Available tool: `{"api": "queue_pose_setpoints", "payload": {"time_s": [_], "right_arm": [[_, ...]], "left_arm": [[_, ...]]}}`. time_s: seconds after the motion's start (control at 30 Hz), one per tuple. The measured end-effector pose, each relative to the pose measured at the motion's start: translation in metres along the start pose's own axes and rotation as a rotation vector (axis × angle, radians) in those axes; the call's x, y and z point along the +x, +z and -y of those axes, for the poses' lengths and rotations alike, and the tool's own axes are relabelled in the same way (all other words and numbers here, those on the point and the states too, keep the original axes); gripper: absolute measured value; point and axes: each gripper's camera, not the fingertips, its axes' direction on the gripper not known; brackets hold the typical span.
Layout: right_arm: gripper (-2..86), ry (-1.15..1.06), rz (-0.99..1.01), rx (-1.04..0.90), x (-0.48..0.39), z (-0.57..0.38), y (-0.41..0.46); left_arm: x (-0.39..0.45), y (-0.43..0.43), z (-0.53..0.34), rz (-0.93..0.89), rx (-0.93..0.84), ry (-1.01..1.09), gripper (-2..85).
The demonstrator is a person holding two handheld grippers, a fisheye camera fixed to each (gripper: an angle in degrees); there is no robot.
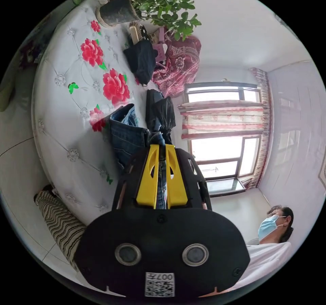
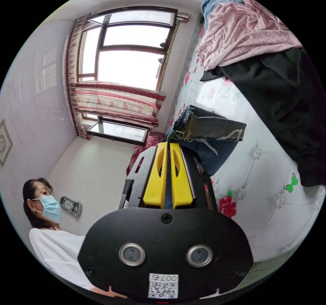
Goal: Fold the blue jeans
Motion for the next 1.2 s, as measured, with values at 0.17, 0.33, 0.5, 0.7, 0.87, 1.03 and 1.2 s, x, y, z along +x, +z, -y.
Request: {"api": "queue_pose_setpoints", "payload": {"time_s": [0.17, 0.33, 0.5, 0.7, 0.87, 1.03, 1.2], "right_arm": [[-0.2, -0.024, -0.068, 0.020, -0.019, 0.011, 0.027], [0.1, -0.041, -0.239, -0.009, -0.045, 0.060, 0.118], [2.0, -0.132, -0.323, -0.069, -0.037, 0.121, 0.264], [4.6, -0.189, -0.380, -0.309, -0.002, 0.083, 0.363], [6.0, -0.396, -0.276, -0.746, 0.007, -0.029, 0.380], [7.1, -0.700, -0.220, -1.140, -0.009, -0.160, 0.401], [8.2, -0.881, -0.266, -1.318, -0.001, -0.211, 0.455]], "left_arm": [[0.014, 0.018, 0.009, 0.075, 0.056, -0.067, 2.2], [0.034, 0.089, 0.053, 0.187, 0.077, -0.125, 3.2], [0.043, 0.221, 0.116, 0.205, 0.030, -0.026, 6.3], [0.070, 0.275, 0.128, 0.349, -0.065, 0.190, 7.2], [0.092, 0.292, 0.079, 0.675, -0.265, 0.604, 6.8], [0.087, 0.339, 0.034, 0.969, -0.470, 0.844, 5.8], [0.089, 0.377, 0.024, 1.061, -0.533, 0.936, 5.0]]}}
